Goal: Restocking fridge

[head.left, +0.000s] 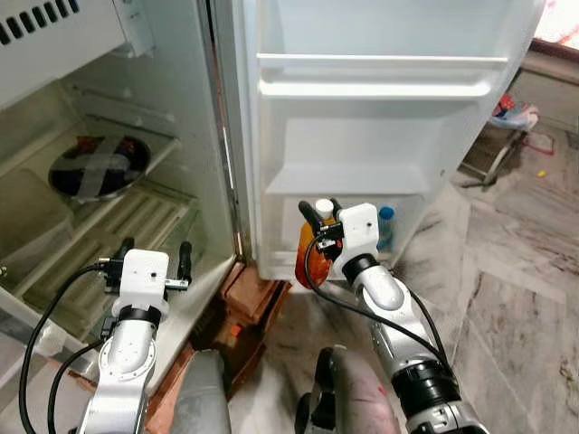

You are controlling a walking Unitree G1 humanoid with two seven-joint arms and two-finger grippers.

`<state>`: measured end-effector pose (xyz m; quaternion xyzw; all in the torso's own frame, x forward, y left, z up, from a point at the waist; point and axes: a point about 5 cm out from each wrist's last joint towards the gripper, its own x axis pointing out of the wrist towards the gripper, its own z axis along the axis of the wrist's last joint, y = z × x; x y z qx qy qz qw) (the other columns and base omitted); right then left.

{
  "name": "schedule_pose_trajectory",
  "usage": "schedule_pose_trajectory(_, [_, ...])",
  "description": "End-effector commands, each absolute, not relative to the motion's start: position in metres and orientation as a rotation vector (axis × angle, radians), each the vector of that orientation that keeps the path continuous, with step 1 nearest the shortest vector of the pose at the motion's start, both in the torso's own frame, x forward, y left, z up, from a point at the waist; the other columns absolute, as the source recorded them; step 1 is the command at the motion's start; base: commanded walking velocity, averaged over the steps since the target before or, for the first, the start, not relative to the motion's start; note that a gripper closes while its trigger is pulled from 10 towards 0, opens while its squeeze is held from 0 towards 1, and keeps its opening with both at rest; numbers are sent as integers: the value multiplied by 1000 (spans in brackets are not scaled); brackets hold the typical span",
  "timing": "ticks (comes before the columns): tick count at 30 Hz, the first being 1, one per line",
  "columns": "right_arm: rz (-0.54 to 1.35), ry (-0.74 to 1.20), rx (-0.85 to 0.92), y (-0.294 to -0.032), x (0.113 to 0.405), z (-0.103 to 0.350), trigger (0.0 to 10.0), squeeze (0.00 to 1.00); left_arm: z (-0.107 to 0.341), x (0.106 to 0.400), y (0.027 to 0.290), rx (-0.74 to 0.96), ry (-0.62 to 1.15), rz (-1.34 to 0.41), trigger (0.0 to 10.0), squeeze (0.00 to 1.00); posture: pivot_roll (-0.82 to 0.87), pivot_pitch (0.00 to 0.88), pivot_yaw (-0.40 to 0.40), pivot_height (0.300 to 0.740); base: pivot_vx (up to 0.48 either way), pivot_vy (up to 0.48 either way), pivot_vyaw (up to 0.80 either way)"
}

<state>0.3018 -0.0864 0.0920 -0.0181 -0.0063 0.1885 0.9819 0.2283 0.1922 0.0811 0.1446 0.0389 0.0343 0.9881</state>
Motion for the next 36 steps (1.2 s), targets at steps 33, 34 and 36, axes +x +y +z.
schedule_pose_trajectory(33, [534,-289,-340,-55,356,141,10000,0,131,168,207,355,77,152,10000,0,321,297,-65,527,0,0,0])
schedule_pose_trajectory(34, [532,-325,-377,-53,357,146,10000,0,132,170,205,349,72,149,10000,0,321,298,-65,527,0,0,0])
schedule_pose_trajectory(36, [531,-341,-387,-53,358,148,10000,0,132,170,204,348,70,147,10000,0,321,298,-65,527,0,0,0])
